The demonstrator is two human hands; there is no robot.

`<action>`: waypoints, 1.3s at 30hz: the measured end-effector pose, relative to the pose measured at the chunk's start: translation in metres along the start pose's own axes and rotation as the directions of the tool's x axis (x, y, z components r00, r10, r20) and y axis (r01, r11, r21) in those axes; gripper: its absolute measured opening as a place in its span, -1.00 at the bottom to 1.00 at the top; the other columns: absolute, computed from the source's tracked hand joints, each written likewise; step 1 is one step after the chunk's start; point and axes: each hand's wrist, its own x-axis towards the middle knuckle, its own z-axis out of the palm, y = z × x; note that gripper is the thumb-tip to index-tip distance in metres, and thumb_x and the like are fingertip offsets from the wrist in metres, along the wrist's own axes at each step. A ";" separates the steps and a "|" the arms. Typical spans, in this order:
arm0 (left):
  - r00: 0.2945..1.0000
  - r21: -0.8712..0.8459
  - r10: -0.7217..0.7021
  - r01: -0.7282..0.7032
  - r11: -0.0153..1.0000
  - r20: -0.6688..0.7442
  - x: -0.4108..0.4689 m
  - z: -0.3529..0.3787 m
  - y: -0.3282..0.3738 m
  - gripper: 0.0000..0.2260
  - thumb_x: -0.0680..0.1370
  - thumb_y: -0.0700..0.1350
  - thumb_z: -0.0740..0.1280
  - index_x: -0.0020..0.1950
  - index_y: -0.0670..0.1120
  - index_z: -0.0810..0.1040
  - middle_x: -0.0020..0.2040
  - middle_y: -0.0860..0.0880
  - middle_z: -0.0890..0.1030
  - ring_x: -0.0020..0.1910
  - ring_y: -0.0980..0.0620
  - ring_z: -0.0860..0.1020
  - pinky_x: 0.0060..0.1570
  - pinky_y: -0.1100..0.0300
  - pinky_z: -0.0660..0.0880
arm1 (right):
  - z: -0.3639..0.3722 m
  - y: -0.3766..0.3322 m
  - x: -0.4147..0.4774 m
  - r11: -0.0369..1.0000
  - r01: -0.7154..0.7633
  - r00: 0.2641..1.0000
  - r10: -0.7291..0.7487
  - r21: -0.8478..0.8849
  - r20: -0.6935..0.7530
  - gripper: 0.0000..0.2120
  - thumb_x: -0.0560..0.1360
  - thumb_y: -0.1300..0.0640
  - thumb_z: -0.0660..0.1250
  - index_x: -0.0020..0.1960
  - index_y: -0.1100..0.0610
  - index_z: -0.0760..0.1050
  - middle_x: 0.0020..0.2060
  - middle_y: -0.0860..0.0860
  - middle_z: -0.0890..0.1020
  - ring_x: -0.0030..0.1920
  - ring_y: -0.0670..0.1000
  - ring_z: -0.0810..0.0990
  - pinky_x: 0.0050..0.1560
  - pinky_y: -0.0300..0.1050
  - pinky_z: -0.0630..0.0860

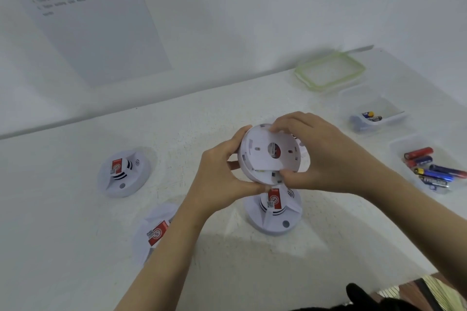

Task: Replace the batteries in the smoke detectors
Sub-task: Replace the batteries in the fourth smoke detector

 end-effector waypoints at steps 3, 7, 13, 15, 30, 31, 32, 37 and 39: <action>1.000 0.005 -0.009 0.010 1.000 -0.018 -0.001 -0.004 0.000 -0.17 0.19 -0.15 0.66 0.41 -0.02 0.42 0.15 0.15 0.60 0.15 0.27 0.53 -0.01 0.38 0.53 | 0.004 -0.001 0.005 0.999 -0.002 1.000 0.001 0.033 0.020 -0.43 0.27 -0.10 0.36 0.24 0.03 0.40 0.12 -0.11 0.48 0.08 -0.09 0.41 0.13 -0.22 0.36; 1.000 0.049 -0.017 0.017 0.999 -0.016 -0.002 -0.013 -0.003 -0.18 0.21 -0.16 0.65 0.42 -0.02 0.41 0.19 0.14 0.59 0.17 0.26 0.52 0.01 0.40 0.52 | 0.009 -0.005 0.017 0.999 0.037 0.996 -0.036 -0.014 0.078 -0.41 0.29 -0.04 0.44 0.27 0.06 0.40 0.11 -0.06 0.46 0.07 -0.06 0.41 0.09 -0.20 0.39; 0.998 0.069 -0.023 0.027 0.997 -0.054 -0.007 -0.028 -0.009 -0.19 0.20 -0.22 0.64 0.40 0.02 0.43 0.16 0.19 0.59 0.15 0.29 0.52 -0.02 0.44 0.50 | 0.007 -0.006 0.035 0.980 0.123 0.987 -0.104 -0.157 0.124 -0.37 0.28 -0.18 0.44 0.28 0.02 0.43 0.05 -0.05 0.47 -0.02 -0.09 0.33 0.02 -0.22 0.21; 0.996 0.061 -0.026 0.031 0.998 -0.081 -0.009 -0.030 -0.011 -0.19 0.19 -0.24 0.64 0.36 0.10 0.42 0.14 0.25 0.58 0.13 0.33 0.52 -0.04 0.47 0.48 | 0.005 -0.006 0.038 0.969 0.141 0.984 -0.116 -0.202 0.133 -0.40 0.27 -0.16 0.47 0.25 0.03 0.47 0.05 -0.04 0.51 -0.03 -0.04 0.38 -0.01 -0.22 0.16; 0.987 0.101 -0.019 0.035 0.994 -0.157 -0.005 -0.044 -0.019 -0.17 0.19 -0.29 0.63 0.28 0.25 0.37 0.04 0.36 0.58 0.05 0.37 0.52 -0.04 0.49 0.48 | 0.018 -0.004 0.051 0.978 0.171 0.985 -0.169 -0.121 0.024 -0.43 0.24 -0.15 0.25 0.18 0.09 0.46 0.01 -0.05 0.52 -0.11 -0.13 0.37 -0.07 -0.29 0.22; 0.985 0.100 -0.023 0.041 0.994 -0.171 -0.004 -0.046 -0.022 -0.19 0.20 -0.29 0.62 0.31 0.20 0.39 0.05 0.31 0.59 0.05 0.35 0.53 -0.02 0.47 0.49 | 0.018 -0.002 0.051 0.984 0.150 0.989 -0.151 -0.092 0.004 -0.43 0.24 -0.15 0.25 0.18 0.07 0.45 0.02 -0.07 0.51 -0.11 -0.18 0.32 -0.07 -0.30 0.21; 0.982 0.101 -0.029 0.049 0.994 -0.189 -0.004 -0.049 -0.024 -0.20 0.21 -0.29 0.62 0.34 0.14 0.42 0.06 0.26 0.61 0.05 0.32 0.54 -0.01 0.45 0.50 | 0.020 0.001 0.051 0.989 0.125 0.992 -0.126 -0.081 -0.009 -0.43 0.24 -0.15 0.26 0.19 0.06 0.45 0.03 -0.08 0.50 -0.09 -0.19 0.31 -0.06 -0.27 0.20; 0.936 0.088 -0.094 0.131 0.987 -0.339 -0.001 -0.061 -0.040 -0.23 0.22 -0.28 0.61 0.34 0.08 0.42 0.12 0.12 0.57 0.08 0.26 0.52 -0.04 0.51 0.48 | 0.035 0.012 0.050 0.994 -0.002 0.999 0.006 -0.111 0.034 -0.43 0.26 -0.08 0.35 0.24 0.05 0.46 0.23 0.02 0.45 0.21 0.05 0.37 0.21 -0.05 0.28; 0.920 0.084 -0.116 0.158 0.984 -0.374 0.002 -0.067 -0.044 -0.23 0.22 -0.28 0.62 0.37 -0.04 0.43 0.16 0.03 0.57 0.13 0.13 0.52 -0.09 0.53 0.48 | 0.042 0.014 0.050 0.988 -0.018 0.989 0.039 -0.151 0.141 -0.44 0.31 -0.04 0.40 0.29 0.02 0.44 0.44 0.07 0.24 0.43 0.10 0.14 0.40 0.02 0.07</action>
